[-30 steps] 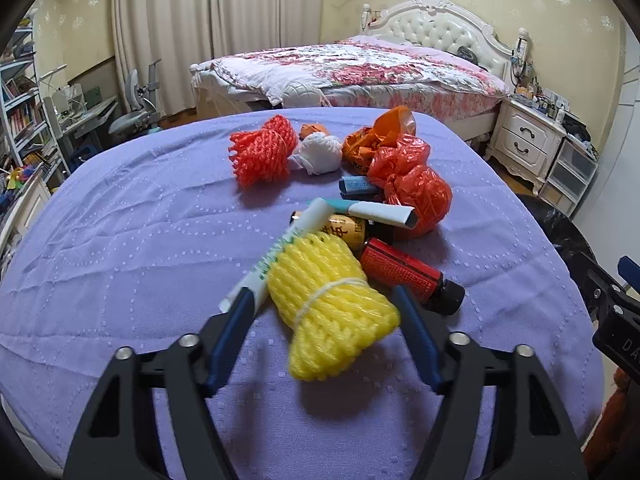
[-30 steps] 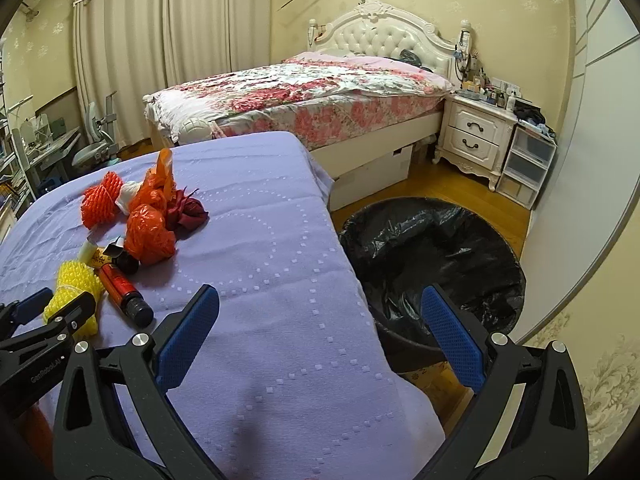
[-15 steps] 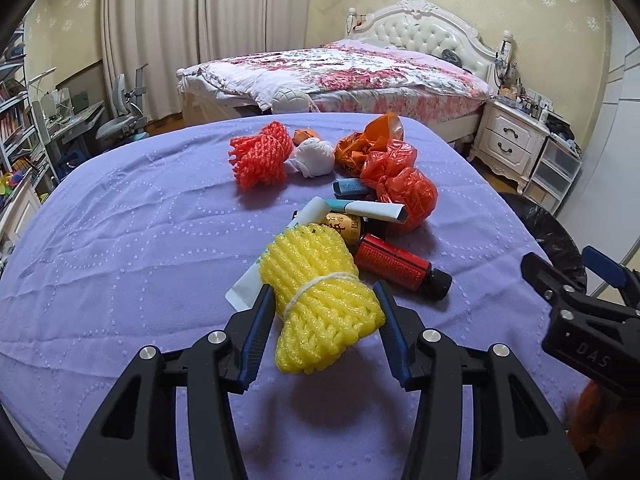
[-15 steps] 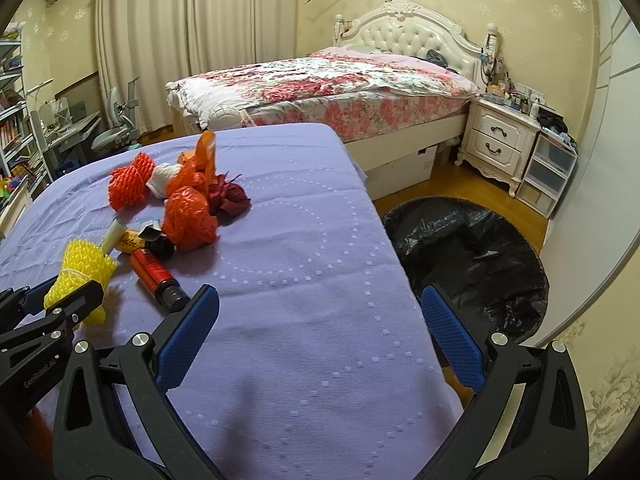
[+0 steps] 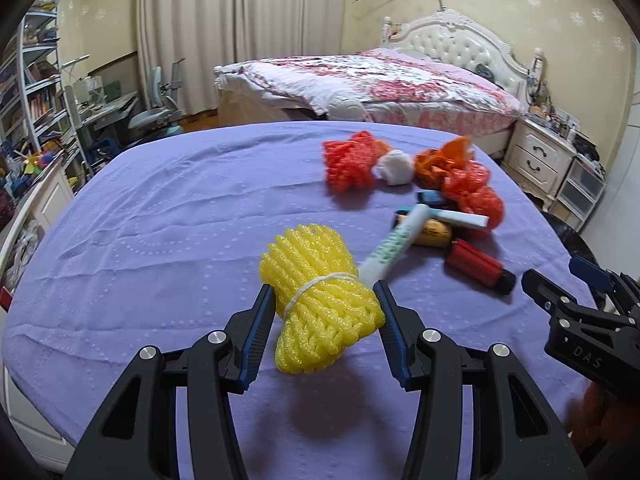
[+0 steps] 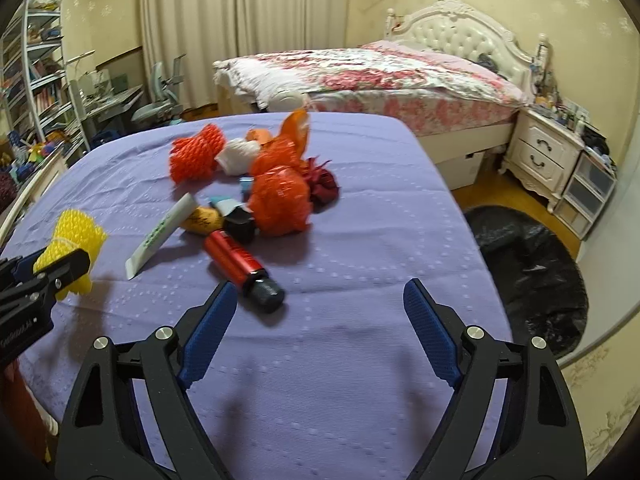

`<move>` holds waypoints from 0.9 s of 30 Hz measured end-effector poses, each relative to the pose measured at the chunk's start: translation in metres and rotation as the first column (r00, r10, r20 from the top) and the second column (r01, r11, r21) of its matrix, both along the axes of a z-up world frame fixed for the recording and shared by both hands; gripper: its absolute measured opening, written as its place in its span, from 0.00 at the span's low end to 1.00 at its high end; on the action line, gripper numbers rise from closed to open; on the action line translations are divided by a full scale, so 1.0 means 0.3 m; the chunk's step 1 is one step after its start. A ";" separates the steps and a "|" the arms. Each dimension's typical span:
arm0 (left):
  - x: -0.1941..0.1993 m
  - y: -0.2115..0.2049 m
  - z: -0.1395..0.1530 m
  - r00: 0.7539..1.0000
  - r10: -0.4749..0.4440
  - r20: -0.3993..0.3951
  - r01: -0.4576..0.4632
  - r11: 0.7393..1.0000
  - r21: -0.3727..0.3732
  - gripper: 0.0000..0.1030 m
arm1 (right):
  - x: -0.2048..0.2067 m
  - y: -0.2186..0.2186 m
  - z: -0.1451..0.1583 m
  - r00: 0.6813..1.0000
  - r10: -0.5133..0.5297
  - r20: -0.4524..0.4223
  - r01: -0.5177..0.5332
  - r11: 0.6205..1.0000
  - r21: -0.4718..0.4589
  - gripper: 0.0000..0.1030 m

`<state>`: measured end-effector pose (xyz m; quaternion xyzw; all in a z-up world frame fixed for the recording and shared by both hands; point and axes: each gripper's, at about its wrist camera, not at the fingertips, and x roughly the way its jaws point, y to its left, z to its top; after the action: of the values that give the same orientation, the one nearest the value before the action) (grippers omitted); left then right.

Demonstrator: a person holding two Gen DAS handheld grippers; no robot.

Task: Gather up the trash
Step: 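Grasp the yellow foam net with the left tool while the right tool grasps the red cylinder, then carry both items to the bin and open both tools to drop them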

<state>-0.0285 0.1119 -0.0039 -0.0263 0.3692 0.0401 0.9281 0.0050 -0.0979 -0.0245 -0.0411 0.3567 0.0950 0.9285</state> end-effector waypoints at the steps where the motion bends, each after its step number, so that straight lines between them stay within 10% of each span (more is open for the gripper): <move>1: 0.004 0.021 -0.002 1.000 0.014 -0.001 -0.014 1.000 0.001 0.49 | 0.002 0.015 -0.002 1.000 0.014 -0.004 -0.014 1.000 -0.005 0.76; 20: 0.008 0.174 -0.050 0.995 0.088 -0.037 -0.090 0.996 -0.031 0.49 | 0.080 0.178 -0.055 0.977 0.167 -0.129 -0.169 0.986 -0.007 0.28; 27: -0.004 0.161 -0.038 0.997 0.069 -0.027 -0.070 0.997 -0.042 0.49 | 0.035 0.165 -0.050 0.976 0.177 -0.130 -0.177 0.984 0.011 0.27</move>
<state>-0.0296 0.1601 -0.0153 -0.0586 0.3805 0.0649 0.9206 0.0155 -0.0484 -0.0395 -0.0669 0.4116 0.1798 0.8909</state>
